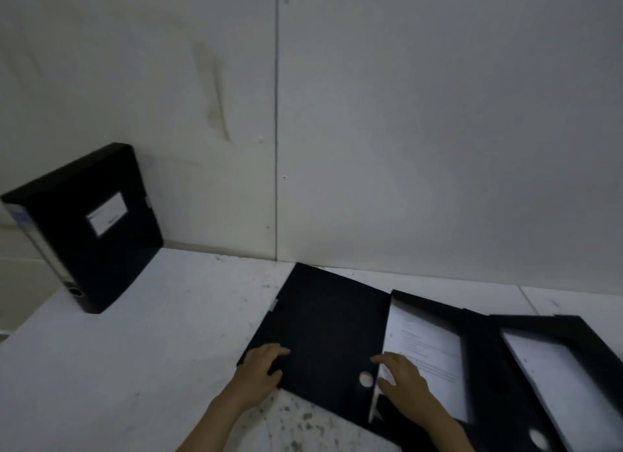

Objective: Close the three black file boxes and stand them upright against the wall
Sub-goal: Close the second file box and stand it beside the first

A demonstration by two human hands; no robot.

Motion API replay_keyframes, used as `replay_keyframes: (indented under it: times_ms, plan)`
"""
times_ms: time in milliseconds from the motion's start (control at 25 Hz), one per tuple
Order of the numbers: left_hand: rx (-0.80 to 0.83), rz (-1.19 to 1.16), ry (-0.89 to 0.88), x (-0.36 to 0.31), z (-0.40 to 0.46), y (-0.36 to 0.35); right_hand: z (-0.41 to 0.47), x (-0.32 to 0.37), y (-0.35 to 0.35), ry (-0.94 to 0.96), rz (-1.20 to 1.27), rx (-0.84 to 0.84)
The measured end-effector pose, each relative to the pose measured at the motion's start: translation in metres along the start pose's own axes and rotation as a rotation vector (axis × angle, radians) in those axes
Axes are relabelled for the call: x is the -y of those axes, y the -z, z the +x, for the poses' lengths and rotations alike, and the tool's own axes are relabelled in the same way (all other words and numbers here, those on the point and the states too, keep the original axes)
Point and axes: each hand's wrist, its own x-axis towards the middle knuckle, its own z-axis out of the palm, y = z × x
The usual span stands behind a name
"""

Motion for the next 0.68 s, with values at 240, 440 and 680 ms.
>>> replay_keyframes:
  times_ms: [240,440,680]
  plan:
    - [0.173,0.251,0.219,-0.030,0.013,-0.048,-0.030,-0.053,-0.004,-0.181,-0.150,-0.019]
    - [-0.018,0.160,0.454,-0.016,0.004,-0.066,-0.040,-0.068,-0.024,-0.208,-0.188,-0.051]
    - [-0.542,-0.602,0.511,-0.039,0.008,-0.088,-0.042,-0.068,-0.032,-0.181,-0.267,-0.087]
